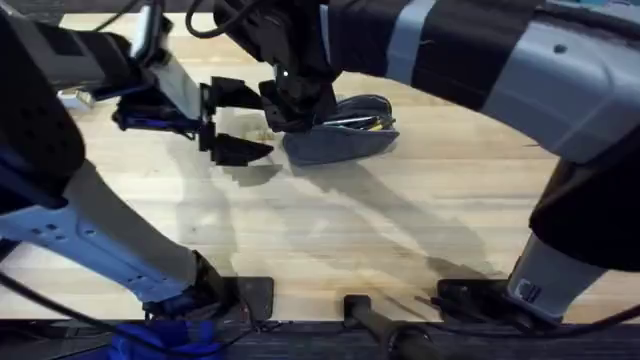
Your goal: Unzip the bag, pick up the pens from the table one at a time and place them inside, then zip the bag closed.
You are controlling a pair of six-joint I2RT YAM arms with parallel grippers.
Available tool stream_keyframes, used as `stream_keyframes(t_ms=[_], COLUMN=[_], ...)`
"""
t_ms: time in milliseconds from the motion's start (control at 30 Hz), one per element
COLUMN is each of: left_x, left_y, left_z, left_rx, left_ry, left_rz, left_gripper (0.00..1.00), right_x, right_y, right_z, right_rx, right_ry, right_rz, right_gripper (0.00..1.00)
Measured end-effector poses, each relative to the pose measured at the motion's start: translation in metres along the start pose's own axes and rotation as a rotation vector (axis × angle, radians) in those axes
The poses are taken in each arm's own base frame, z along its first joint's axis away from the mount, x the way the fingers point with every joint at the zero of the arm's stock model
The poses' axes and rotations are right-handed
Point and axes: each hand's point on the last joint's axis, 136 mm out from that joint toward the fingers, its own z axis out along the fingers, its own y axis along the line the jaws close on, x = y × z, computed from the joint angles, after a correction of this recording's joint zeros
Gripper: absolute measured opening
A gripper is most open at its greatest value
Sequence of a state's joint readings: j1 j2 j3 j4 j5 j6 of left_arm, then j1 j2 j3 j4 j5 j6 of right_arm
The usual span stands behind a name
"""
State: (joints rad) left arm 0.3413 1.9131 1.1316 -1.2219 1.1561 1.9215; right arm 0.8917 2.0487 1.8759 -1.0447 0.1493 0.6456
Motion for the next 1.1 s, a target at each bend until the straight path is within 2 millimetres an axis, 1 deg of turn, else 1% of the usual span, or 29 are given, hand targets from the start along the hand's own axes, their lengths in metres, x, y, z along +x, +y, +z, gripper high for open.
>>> stream_keyframes(t_ms=[133, 267, 433, 567, 600, 633, 667, 767, 800, 867, 900, 1033, 1100], left_x=[0.002, -0.001, -0.003, -0.004, -0.004, -0.004, -0.004, -0.004, -0.004, -0.004, -0.004, -0.004, -0.004], left_y=[-0.003, -0.002, -0.001, -0.004, -0.004, -0.004, -0.004, -0.004, -0.004, -0.004, -0.004, -0.004, -0.004], left_z=[0.016, 0.028, 0.039, 0.045, 0.045, 0.045, 0.045, 0.045, 0.045, 0.045, 0.045, 0.045, 0.045], left_rx=[0.047, 0.069, 0.086, 0.101, 0.103, 0.103, 0.103, 0.102, 0.102, 0.102, 0.102, 0.103, 0.103], left_ry=[0.005, 0.015, 0.025, 0.029, 0.03, 0.029, 0.03, 0.03, 0.03, 0.031, 0.031, 0.031, 0.031], left_rz=[-0.017, -0.008, -0.014, -0.03, -0.033, -0.037, -0.039, -0.043, -0.046, -0.046, -0.046, -0.049, -0.048], left_gripper=[0.908, 0.904, 0.904, 0.854, 0.815, 0.719, 0.645, 0.529, 0.465, 0.284, 0.229, 0.074, 0.046], right_x=[0.0, 0.0, 0.0, 0.0, 0.0, 0.0, 0.0, 0.0, 0.0, 0.0, 0.0, -0.001, -0.001], right_y=[0.0, 0.0, 0.0, 0.0, 0.0, 0.0, 0.0, 0.0, 0.0, 0.0, 0.0, 0.001, 0.001], right_z=[0.0, 0.0, 0.0, 0.0, 0.0, 0.0, 0.0, 0.0, 0.0, 0.0, 0.0, 0.0, 0.0], right_rx=[0.0, -0.001, -0.001, -0.001, -0.001, -0.001, -0.001, -0.001, -0.001, -0.001, -0.001, -0.002, -0.002], right_ry=[0.0, -0.001, -0.001, -0.001, -0.001, -0.001, -0.001, -0.001, -0.001, -0.001, -0.002, -0.003, -0.003], right_rz=[0.0, 0.0, 0.0, 0.0, 0.0, 0.0, 0.0, 0.0, 0.0, 0.0, 0.0, 0.0, 0.0], right_gripper=[0.03, 0.03, 0.03, 0.03, 0.03, 0.03, 0.03, 0.03, 0.03, 0.03, 0.03, 0.03, 0.03])
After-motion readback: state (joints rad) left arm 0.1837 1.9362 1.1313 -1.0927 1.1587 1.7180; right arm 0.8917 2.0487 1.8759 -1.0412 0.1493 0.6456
